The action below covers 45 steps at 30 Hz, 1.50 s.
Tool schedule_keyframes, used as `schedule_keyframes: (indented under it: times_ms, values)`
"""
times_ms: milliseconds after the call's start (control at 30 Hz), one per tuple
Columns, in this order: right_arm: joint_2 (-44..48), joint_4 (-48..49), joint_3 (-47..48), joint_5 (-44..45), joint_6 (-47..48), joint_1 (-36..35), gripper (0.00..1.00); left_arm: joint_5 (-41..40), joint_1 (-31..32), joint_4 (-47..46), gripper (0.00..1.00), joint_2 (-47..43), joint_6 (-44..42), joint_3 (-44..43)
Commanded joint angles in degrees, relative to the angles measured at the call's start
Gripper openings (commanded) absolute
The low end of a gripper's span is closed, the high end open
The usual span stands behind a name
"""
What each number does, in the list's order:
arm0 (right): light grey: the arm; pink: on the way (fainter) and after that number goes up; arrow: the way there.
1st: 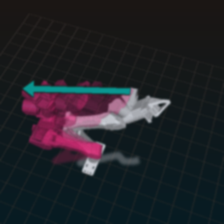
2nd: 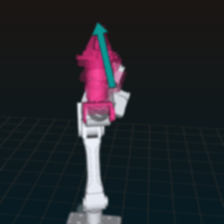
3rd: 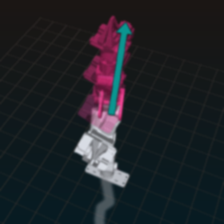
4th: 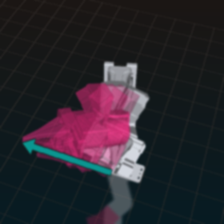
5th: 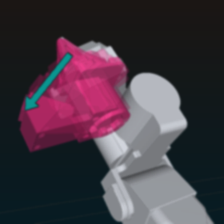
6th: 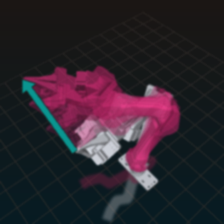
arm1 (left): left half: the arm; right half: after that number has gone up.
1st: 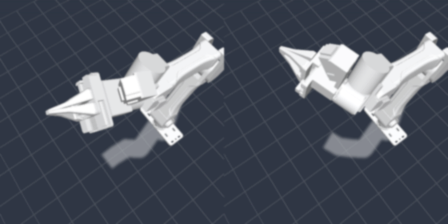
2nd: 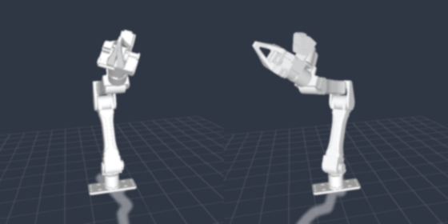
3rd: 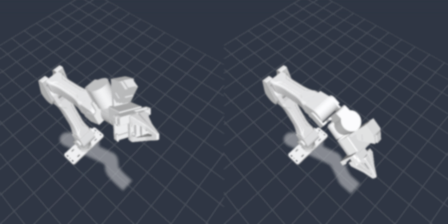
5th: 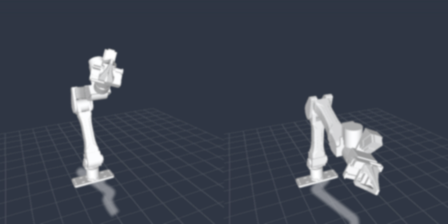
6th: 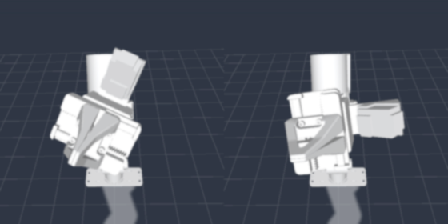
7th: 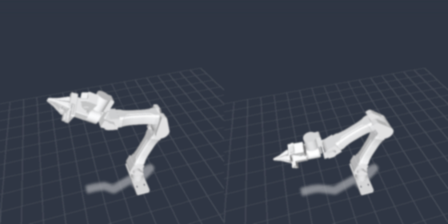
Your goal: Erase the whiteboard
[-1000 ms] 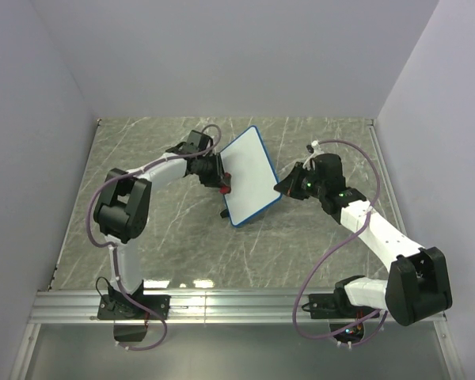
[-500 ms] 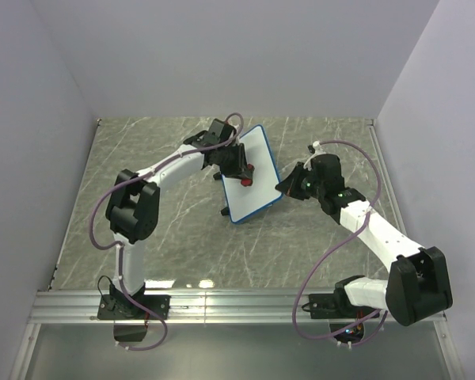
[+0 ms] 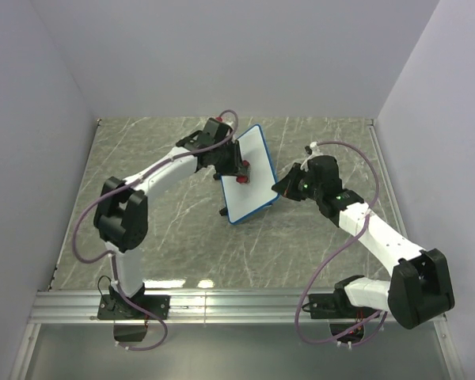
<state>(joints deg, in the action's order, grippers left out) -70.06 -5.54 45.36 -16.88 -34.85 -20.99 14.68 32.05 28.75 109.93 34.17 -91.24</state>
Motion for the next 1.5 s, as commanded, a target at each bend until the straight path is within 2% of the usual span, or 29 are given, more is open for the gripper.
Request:
schedule_keyframes:
  times_ms: [0, 167, 300, 333, 400, 433, 467, 500, 533, 600, 767, 800, 900, 933, 1000, 1033, 1100, 1133, 1333, 1433, 1467]
  values:
    - [1.3, -1.6, -1.2, -0.7, 1.3, -1.2, 0.00, -7.8, -2.0, -0.1, 0.00, -10.0, 1.2, 1.1]
    - [1.8, -2.1, -1.5, -0.3, 1.5, -1.4, 0.00, -12.8, -6.9, -0.6, 0.01, -16.8, 3.4, 8.2]
    - [1.9, -3.3, -1.1, 0.3, 1.7, -1.5, 0.00, -14.1, -9.1, -0.1, 0.15, -20.4, 3.4, 15.0]
    - [2.0, -3.9, -0.8, 0.4, 1.9, -1.5, 0.04, -14.3, -9.3, -0.1, 0.16, -20.9, 3.6, 16.2]
    - [2.6, -4.2, -0.6, 1.2, 2.1, -1.5, 0.21, -14.5, -9.6, -0.1, 0.17, -22.6, 3.9, 19.4]
    - [3.1, -4.8, -0.4, 1.6, 2.2, -1.4, 0.43, -14.5, -9.6, 0.1, 0.17, -23.0, 4.1, 20.5]
    - [3.3, -5.2, -0.1, 1.9, 2.3, -1.4, 0.51, -14.5, -9.6, 0.4, 0.15, -23.3, 4.3, 21.4]
    - [3.5, -6.1, 0.5, 2.6, 2.7, -1.5, 0.69, -17.5, -9.6, 1.8, 0.10, -23.5, 4.8, 22.9]
    - [3.8, -6.5, 0.5, 3.0, 2.9, -1.5, 0.76, -19.0, -9.6, 3.1, 0.07, -23.4, 5.2, 23.6]
    - [4.5, -7.4, 1.7, 3.4, 3.4, -1.5, 0.83, -21.1, -9.6, 5.4, 0.01, -22.4, 6.3, 25.6]
    - [7.2, -10.7, 5.1, 5.1, 4.6, -1.5, 0.85, -21.8, -9.6, 6.3, 0.01, -21.3, 8.8, 32.4]
    - [7.9, -11.1, 5.6, 5.4, 4.7, -1.6, 0.85, -21.5, -9.6, 5.9, 0.03, -21.4, 9.1, 33.3]
    - [11.1, -13.3, 7.5, 6.8, 5.1, -1.3, 0.85, -20.3, -9.4, 4.6, 0.27, -21.3, 9.0, 35.8]
    - [12.0, -14.7, 8.2, 7.1, 5.2, -1.3, 0.86, -19.8, -9.4, 4.5, 0.41, -21.3, 8.6, 36.2]
    - [14.6, -15.8, 8.6, 8.0, 5.4, -1.3, 0.86, -19.6, -9.1, 4.6, 0.53, -21.6, 8.4, 37.2]
    - [15.6, -16.9, 8.4, 8.3, 5.3, -1.3, 0.86, -19.7, -9.0, 4.6, 0.73, -21.9, 8.3, 37.5]
    - [18.3, -17.7, 7.7, 8.7, 5.0, -1.3, 0.86, -20.1, -8.8, 5.2, 0.96, -23.0, 8.0, 37.5]
    - [19.3, -18.5, 7.0, 8.9, 4.8, -1.3, 0.86, -20.2, -8.7, 5.4, 0.99, -23.4, 7.8, 37.4]
    - [27.8, -23.3, 5.3, 10.7, 3.6, -1.3, 0.86, -21.4, -8.5, 9.5, 0.99, -29.2, 6.9, 33.4]
    - [32.2, -26.5, 5.5, 12.4, 2.1, -1.4, 0.85, -23.9, -8.3, 11.2, 0.99, -35.0, 6.8, 31.0]
    - [33.1, -27.3, 5.4, 12.6, 1.5, -1.3, 0.85, -25.0, -8.1, 11.4, 0.99, -39.4, 7.1, 30.5]
